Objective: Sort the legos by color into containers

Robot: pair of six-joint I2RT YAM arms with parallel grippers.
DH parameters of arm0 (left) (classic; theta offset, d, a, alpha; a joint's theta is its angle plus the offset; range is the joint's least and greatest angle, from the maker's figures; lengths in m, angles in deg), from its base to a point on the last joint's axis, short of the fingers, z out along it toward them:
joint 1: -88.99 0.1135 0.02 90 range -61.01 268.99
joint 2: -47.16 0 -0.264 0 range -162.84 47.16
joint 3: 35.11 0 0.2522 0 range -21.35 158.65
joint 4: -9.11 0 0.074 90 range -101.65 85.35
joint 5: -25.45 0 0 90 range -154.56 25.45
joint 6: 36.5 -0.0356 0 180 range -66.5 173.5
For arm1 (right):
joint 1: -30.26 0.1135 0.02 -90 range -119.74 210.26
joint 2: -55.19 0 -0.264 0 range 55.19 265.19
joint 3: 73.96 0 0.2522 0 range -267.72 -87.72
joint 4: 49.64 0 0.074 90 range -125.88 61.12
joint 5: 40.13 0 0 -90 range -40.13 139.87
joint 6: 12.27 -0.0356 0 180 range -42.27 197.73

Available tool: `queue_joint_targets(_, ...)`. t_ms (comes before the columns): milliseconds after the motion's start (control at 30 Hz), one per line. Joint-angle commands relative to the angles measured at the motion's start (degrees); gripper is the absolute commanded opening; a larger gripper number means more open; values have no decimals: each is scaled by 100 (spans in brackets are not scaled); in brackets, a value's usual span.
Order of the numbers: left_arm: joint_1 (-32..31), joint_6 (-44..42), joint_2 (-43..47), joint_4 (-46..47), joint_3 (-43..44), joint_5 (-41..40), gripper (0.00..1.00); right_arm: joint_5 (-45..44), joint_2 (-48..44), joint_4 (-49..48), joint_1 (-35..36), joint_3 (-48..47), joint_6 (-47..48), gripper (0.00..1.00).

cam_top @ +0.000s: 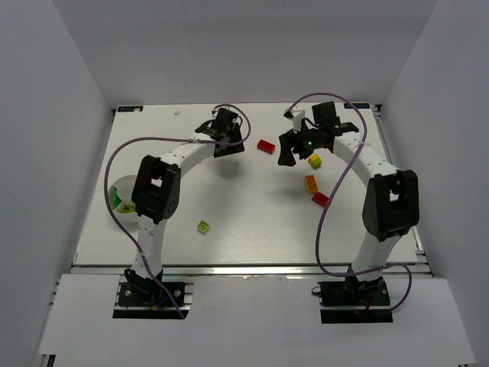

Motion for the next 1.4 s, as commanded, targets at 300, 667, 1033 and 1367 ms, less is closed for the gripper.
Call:
queue_joint_targets(300,-77,-36,-781,-104,969,-957,73,227,-414,-295,-47,401,-319,89)
queue_joint_targets(667,-103,-28,-1423,-324,1559,-1660,72,236,-511,-330,-65,498,-354,89)
queue_joint_targets(1033,-95,157,-1731,-394,1928,-1748,53,271,-660,-418,-118,700,-354,89)
queue_joint_targets(1367,-95,130,-1082,18,1376,-1424,0,394,-783,-410,-126,806,-232,89)
